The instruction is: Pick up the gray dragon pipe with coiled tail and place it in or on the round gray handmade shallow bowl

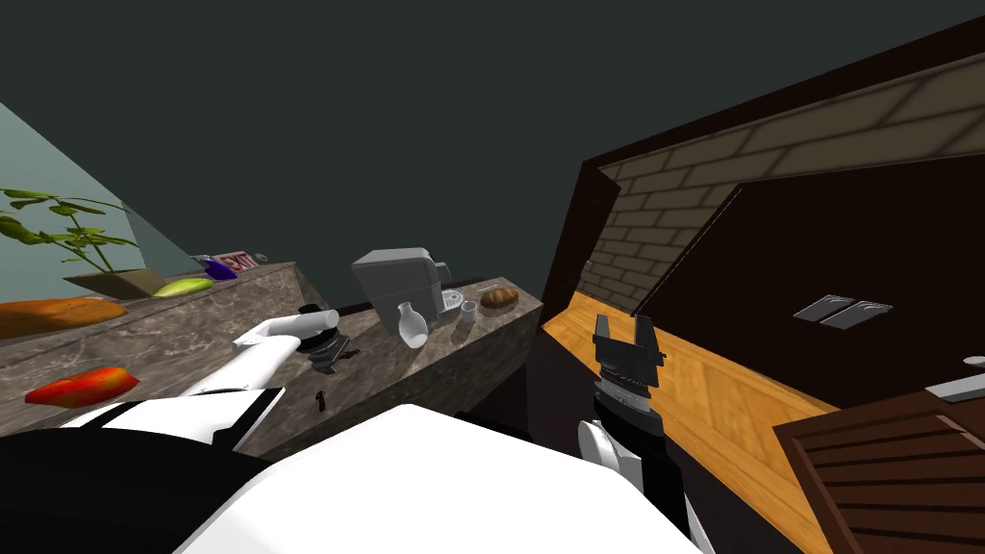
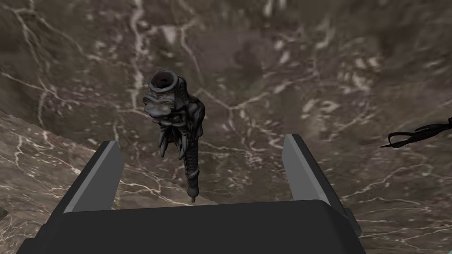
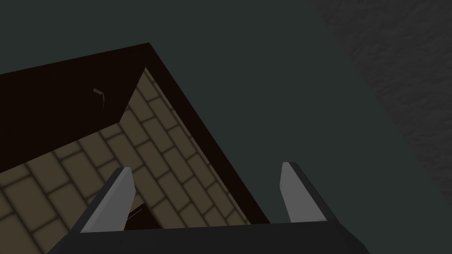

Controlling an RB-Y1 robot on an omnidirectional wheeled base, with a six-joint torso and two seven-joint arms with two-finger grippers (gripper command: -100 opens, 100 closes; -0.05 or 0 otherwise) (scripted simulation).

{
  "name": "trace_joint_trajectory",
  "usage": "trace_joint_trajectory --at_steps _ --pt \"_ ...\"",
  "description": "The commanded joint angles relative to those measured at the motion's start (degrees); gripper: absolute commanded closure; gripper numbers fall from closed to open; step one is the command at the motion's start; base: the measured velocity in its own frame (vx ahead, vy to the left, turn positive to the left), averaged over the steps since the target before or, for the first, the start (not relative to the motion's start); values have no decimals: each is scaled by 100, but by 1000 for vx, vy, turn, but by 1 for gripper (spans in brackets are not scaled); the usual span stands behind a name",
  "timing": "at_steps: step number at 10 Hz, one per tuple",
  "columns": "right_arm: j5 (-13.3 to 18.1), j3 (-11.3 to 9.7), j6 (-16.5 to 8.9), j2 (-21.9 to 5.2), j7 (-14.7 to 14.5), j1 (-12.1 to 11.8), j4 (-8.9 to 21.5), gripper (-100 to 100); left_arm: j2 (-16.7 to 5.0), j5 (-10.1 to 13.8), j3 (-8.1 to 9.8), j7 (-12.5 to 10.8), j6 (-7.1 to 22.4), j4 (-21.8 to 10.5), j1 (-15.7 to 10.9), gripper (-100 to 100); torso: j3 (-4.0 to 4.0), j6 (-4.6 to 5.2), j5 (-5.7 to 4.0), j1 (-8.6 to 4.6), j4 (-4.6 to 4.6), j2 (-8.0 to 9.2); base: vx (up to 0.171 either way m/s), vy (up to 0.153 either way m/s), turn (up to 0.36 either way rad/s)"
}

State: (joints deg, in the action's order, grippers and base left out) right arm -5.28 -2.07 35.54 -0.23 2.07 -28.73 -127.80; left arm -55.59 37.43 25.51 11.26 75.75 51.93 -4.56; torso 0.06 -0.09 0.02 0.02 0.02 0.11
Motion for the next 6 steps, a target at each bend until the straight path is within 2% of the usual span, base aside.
trace_joint_trajectory --at_steps 1,5,6 --pt "0 0 0 0 0 0 0 0 0 0 0 0 0 0 0 100 0 0 0 0 0 0 0 0 0" --pt "0 0 0 0 0 0 0 0 -15 1 6 2 -2 11 -11 100 -3 -8 21 16 -7 0 0 0 0" --pt "0 0 0 0 0 0 0 0 -15 1 6 3 -3 12 -12 0 -4 -8 21 17 -7 0 0 0 0"
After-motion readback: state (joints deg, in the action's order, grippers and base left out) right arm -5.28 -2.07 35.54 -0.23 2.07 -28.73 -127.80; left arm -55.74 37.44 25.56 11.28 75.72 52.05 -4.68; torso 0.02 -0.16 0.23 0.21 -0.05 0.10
